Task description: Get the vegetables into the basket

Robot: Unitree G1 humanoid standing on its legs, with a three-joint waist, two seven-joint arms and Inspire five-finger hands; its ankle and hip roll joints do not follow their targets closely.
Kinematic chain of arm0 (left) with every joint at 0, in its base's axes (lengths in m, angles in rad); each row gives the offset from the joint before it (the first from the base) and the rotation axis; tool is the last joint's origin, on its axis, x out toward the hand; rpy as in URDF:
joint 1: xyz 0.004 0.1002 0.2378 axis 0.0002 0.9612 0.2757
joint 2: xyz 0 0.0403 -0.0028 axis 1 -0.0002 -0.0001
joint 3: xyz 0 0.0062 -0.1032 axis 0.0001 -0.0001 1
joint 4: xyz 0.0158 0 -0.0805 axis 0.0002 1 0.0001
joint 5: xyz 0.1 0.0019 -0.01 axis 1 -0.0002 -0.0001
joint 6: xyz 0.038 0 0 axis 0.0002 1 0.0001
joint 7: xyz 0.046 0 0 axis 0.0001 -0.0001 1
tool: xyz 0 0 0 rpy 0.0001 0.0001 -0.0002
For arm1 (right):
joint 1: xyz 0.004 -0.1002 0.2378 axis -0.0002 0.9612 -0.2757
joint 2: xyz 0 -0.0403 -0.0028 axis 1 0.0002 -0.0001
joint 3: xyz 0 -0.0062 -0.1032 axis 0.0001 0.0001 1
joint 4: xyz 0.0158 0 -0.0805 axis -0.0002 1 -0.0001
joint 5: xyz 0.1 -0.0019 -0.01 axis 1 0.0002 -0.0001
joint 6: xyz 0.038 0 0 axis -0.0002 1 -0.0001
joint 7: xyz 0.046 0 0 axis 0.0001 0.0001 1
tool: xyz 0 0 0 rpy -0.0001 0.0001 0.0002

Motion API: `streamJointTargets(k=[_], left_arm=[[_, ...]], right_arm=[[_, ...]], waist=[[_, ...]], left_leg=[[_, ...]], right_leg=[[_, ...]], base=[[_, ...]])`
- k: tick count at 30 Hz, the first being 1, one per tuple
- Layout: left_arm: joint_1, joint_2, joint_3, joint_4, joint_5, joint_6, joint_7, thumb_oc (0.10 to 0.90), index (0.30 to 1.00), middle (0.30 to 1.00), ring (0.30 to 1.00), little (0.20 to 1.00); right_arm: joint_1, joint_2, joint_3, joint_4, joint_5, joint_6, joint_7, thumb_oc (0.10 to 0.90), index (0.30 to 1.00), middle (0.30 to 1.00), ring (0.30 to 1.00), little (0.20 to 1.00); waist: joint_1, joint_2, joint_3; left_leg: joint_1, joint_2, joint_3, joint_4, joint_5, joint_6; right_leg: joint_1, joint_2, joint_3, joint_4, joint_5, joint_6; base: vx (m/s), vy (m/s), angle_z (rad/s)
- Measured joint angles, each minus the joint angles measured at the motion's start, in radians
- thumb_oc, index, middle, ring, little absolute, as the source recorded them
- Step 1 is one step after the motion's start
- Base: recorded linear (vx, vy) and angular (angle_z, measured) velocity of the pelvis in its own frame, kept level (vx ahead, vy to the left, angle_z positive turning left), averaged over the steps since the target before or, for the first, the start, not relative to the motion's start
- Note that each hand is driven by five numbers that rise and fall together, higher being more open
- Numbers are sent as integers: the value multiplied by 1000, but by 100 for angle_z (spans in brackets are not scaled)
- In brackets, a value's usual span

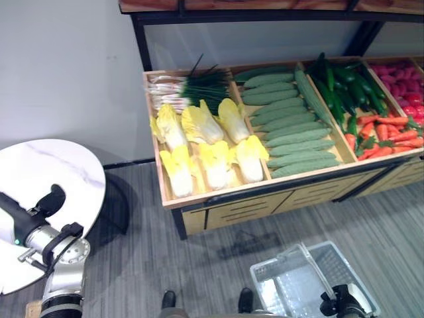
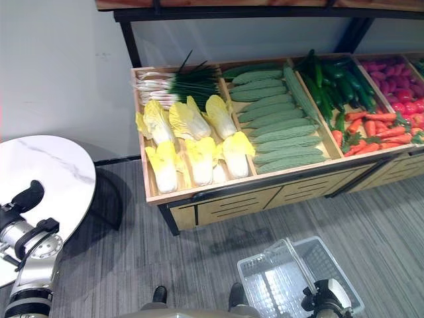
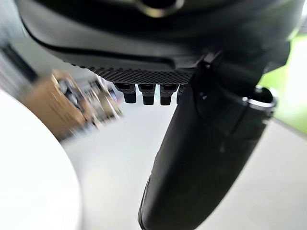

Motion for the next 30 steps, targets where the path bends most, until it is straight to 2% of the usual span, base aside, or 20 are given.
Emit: streamJointTargets(k=[2, 4, 10, 13, 16, 18, 22, 30], left_arm=[[-19, -44, -25, -54, 17, 1, -16, 900, 1000, 1000, 1000, 1000], [-21, -57, -98, -104, 36, 1, -55, 900, 1000, 1000, 1000, 1000], [-19, -33, -222, -126, 139, -6, -135, 900, 1000, 1000, 1000, 1000], [-1, -35, -254, -124, 151, -7, -174, 900, 1000, 1000, 1000, 1000], [6, -57, -274, -100, 149, -8, -193, 900, 1000, 1000, 1000, 1000], [11, -49, -335, -40, 149, -10, -216, 900, 1000, 1000, 1000, 1000], [15, -60, -397, 70, 151, -10, -232, 900, 1000, 1000, 1000, 1000], [-16, -67, -408, 140, 155, 13, -229, 900, 1000, 1000, 1000, 1000]], right_arm=[[-1, 7, 5, -13, -1, -2, 0, 400, 300, 300, 300, 300], [-16, 17, 18, -14, 0, -3, 0, 400, 300, 300, 300, 300], [-16, 25, 18, 3, 0, -1, 0, 400, 300, 300, 300, 300], [-7, 25, 18, 0, 0, 0, -1, 400, 300, 300, 300, 300], [-5, 25, 18, -5, 0, 0, -4, 400, 300, 300, 300, 300], [-3, 26, 18, -5, 0, -1, -5, 400, 300, 300, 300, 300], [-2, 26, 19, -6, 1, -2, -10, 400, 300, 300, 300, 300], [-6, 28, 22, -13, 3, -4, -20, 400, 300, 300, 300, 300]], waist=[[-13, -2, 1], [-24, -2, 2], [-34, 1, 4], [-33, 2, 4], [-32, 4, 5], [-33, 8, 6], [-45, 10, 5], [-61, 10, 4]], left_leg=[[2, -1, 6, 0, -1, 1], [13, 2, 26, 0, -3, 4], [21, 6, 40, 0, -3, 4], [21, 5, 44, 0, -4, 5], [22, 5, 48, 0, -4, 5], [21, 6, 50, 0, -3, 5], [19, 9, 55, 0, -3, 5], [18, 9, 63, 0, -4, 5]], right_leg=[[0, 1, 6, 0, 1, 0], [-2, 5, 23, 0, 3, 0], [-2, 11, 34, 3, 4, -1], [-5, 10, 39, 0, 4, -1], [-8, 10, 44, 0, 4, -1], [-9, 10, 46, 0, 3, 1], [-16, 12, 51, 0, 5, -1], [-22, 16, 60, 0, 14, -8]], base=[[1, -8, -13], [-6, -22, -21], [-9, -13, -7], [-6, -15, -3], [-8, -18, -4], [-1, -37, -3], [9, -30, -4], [0, -15, -3]])
